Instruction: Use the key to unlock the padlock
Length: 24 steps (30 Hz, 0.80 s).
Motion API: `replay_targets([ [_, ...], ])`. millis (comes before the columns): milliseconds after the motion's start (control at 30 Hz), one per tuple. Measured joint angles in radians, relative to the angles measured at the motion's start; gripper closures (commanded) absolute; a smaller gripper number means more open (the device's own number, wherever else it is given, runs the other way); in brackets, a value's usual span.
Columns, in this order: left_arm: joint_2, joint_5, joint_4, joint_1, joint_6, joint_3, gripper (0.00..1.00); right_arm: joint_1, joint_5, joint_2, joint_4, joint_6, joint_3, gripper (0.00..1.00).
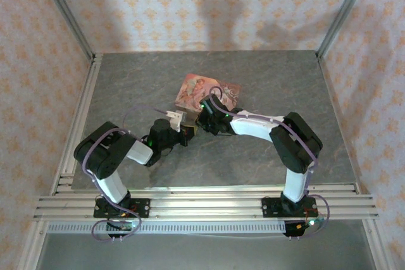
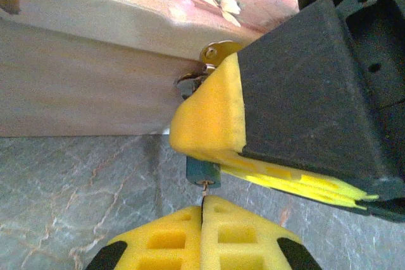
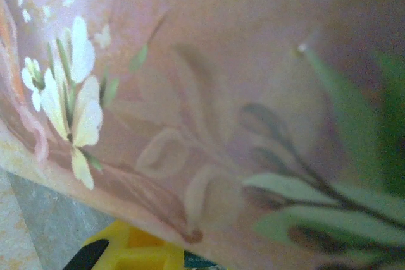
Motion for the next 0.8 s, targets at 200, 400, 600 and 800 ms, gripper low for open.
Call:
replay_targets([
  [200, 0.069, -0.023, 0.103, 0.000, -0.066, 0.004, 0.85, -0.001, 0.030, 0.006, 0.027, 0.006, -0.008, 1.00],
  [400, 0.001, -0.060, 0.029, 0.003, -0.064, -0.003, 0.49, 0.011, 0.016, -0.001, 0.029, 0.013, -0.008, 1.00],
  [600, -0.241, -0.059, -0.182, 0.046, -0.063, -0.042, 0.43, 0.013, 0.002, -0.003, 0.023, 0.009, -0.008, 1.00],
  [800, -0.468, -0.001, -0.365, 0.107, -0.060, -0.052, 0.47, 0.013, 0.002, -0.004, 0.021, 0.001, -0.008, 1.00],
])
